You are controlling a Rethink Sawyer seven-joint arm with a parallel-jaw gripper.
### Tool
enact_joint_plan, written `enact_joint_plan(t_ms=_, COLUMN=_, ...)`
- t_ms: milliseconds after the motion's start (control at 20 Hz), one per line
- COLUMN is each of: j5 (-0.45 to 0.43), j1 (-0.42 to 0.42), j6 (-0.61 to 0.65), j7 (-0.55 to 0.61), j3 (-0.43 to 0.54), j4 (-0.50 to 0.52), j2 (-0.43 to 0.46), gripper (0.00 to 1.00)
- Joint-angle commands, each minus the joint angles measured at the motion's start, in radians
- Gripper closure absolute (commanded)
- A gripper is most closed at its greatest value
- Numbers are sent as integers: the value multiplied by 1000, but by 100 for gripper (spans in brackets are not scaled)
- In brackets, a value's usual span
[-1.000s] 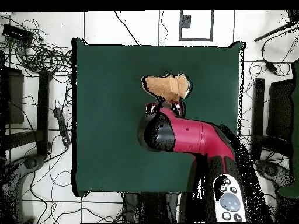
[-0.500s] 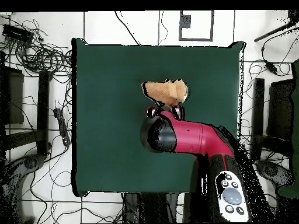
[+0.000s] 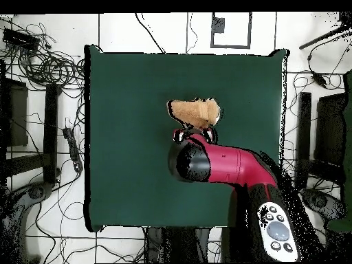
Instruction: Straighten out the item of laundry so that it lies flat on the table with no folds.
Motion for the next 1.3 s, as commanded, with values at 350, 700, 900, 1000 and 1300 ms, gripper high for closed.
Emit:
enact_joint_plan(t_ms=350, j5=43, j1=57, j6=255, j7=115, j3=41, j4=60, j2=-4, gripper=100)
enact_joint_plan(t_ms=700, j5=14, j1=74, j6=306, j7=112, j3=23, j4=40, j2=19, gripper=100)
enact_joint_plan(t_ms=900, j5=4, j1=91, j6=341, j7=119, j3=10, j4=19, j2=41, gripper=100)
enact_joint_plan(t_ms=1000, j5=-3, j1=94, j6=334, j7=121, j3=6, j4=21, j2=48, gripper=100)
enact_joint_plan(t_ms=1300, j5=1, j1=104, j6=340, j7=132, j3=-3, j4=23, j2=51, gripper=100)
